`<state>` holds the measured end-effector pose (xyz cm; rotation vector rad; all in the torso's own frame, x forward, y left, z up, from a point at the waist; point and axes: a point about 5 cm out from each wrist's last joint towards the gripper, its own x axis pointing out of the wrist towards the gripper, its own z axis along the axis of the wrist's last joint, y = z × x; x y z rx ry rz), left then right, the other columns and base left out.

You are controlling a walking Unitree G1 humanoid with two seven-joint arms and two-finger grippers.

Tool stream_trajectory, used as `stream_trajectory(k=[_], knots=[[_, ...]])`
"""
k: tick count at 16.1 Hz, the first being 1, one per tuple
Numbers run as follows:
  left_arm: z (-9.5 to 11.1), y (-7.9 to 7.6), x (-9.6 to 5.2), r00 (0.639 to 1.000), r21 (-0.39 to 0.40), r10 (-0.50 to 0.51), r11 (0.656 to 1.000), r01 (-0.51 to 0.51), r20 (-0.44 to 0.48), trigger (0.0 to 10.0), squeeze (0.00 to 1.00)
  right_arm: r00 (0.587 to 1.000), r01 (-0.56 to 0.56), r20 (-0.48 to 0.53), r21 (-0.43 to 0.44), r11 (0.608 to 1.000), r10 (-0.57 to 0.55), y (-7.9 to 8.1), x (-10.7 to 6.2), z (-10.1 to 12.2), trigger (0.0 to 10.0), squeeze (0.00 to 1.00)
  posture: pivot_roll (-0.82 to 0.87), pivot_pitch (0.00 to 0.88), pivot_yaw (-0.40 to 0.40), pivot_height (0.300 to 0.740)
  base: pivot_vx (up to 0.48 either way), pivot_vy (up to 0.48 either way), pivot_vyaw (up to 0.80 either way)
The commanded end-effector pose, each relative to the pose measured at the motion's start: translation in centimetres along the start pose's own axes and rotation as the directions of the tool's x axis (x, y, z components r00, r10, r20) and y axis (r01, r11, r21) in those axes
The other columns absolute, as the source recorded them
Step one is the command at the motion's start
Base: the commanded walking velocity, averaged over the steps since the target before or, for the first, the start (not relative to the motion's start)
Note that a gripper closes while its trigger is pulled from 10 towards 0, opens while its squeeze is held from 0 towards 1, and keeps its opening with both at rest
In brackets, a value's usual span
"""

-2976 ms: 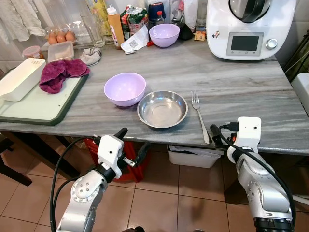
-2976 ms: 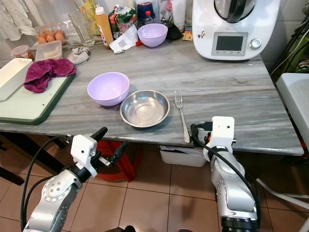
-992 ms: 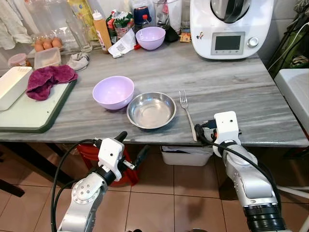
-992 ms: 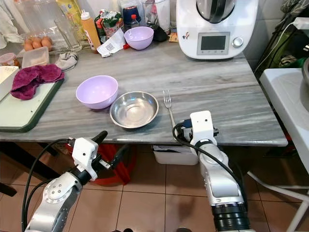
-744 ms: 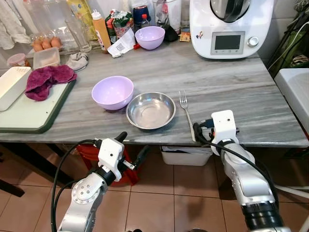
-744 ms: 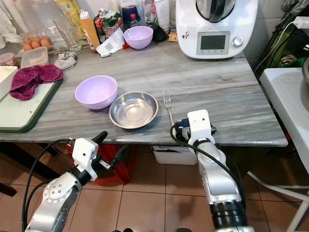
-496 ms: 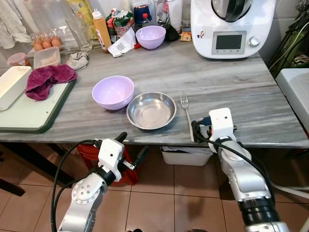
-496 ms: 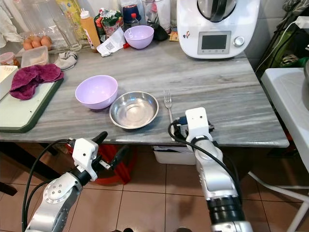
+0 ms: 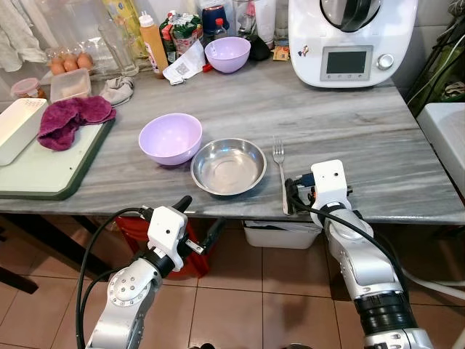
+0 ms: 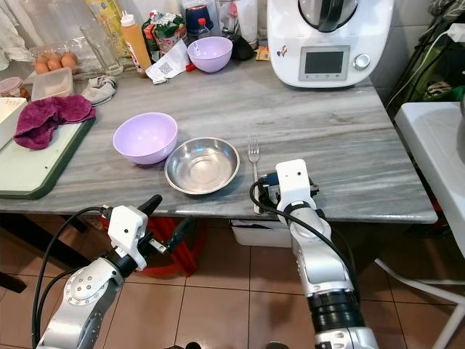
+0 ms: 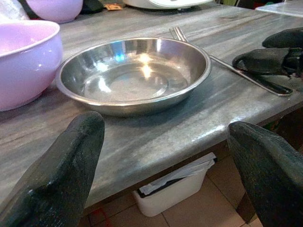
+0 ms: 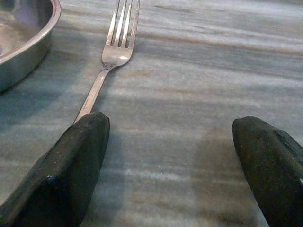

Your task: Setting the table

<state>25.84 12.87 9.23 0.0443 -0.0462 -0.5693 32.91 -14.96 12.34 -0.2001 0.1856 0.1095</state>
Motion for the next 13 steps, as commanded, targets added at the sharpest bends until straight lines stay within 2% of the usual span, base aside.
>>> stream_trajectory(k=[1, 3, 6, 7, 8, 10, 12, 13], knots=[[-0.1, 0.3, -0.3, 1.000, 0.010, 0.011, 1.000, -0.011, -0.016, 10.0, 0.00, 1.000, -0.004, -0.001, 0.011, 1.000, 0.004, 0.2, -0.4, -0.1, 10.0, 0.03, -0.18, 0.126, 0.113, 0.740, 0.000, 0.000, 0.00], [-0.2, 0.3, -0.4, 1.000, 0.010, 0.012, 1.000, -0.012, -0.017, 10.0, 0.00, 1.000, 0.008, 0.023, 0.015, 1.000, -0.008, 0.1, -0.7, 0.2, 10.0, 0.03, -0.18, 0.124, 0.112, 0.740, 0.000, 0.000, 0.00], [-0.1, 0.4, -0.3, 1.000, 0.012, 0.016, 1.000, -0.015, -0.008, 10.0, 0.00, 0.984, 0.097, 0.143, 0.043, 0.994, -0.102, -1.2, -2.6, 1.9, 10.0, 0.03, -0.19, 0.120, 0.115, 0.740, 0.000, 0.000, 0.00], [0.0, 0.4, -0.3, 1.000, 0.013, 0.019, 1.000, -0.019, -0.003, 10.0, 0.00, 0.981, 0.101, 0.167, 0.026, 0.995, -0.104, -1.4, -2.9, 2.2, 10.0, 0.04, -0.19, 0.120, 0.115, 0.740, 0.000, 0.000, 0.00], [0.4, 0.4, -0.1, 0.999, 0.013, 0.047, 0.999, -0.047, 0.017, 10.0, 0.00, 0.961, 0.125, 0.248, 0.018, 0.992, -0.125, -1.8, -3.8, 2.8, 10.0, 0.00, -0.19, 0.117, 0.116, 0.740, 0.000, 0.000, 0.00], [0.7, 0.5, 0.0, 0.995, 0.037, 0.099, 0.994, -0.100, 0.025, 10.0, 0.00, 0.944, 0.128, 0.305, 0.007, 0.992, -0.124, -1.8, -4.5, 3.3, 10.0, 0.00, -0.19, 0.117, 0.116, 0.740, 0.000, 0.000, 0.00], [0.8, 1.1, -0.1, 0.975, 0.079, 0.221, 0.972, -0.222, 0.013, 10.0, 0.00, 0.934, 0.128, 0.328, 0.064, 0.990, -0.142, -1.6, -5.4, 3.3, 10.0, 0.00, -0.20, 0.108, 0.105, 0.740, 0.000, 0.000, 0.00], [0.9, 1.4, -0.1, 0.968, 0.094, 0.252, 0.963, -0.252, 0.016, 10.0, 0.00, 0.934, 0.140, 0.320, 0.074, 0.987, -0.156, -1.6, -5.6, 3.1, 10.0, 0.00, -0.20, 0.108, 0.105, 0.740, 0.000, 0.000, 0.00]])
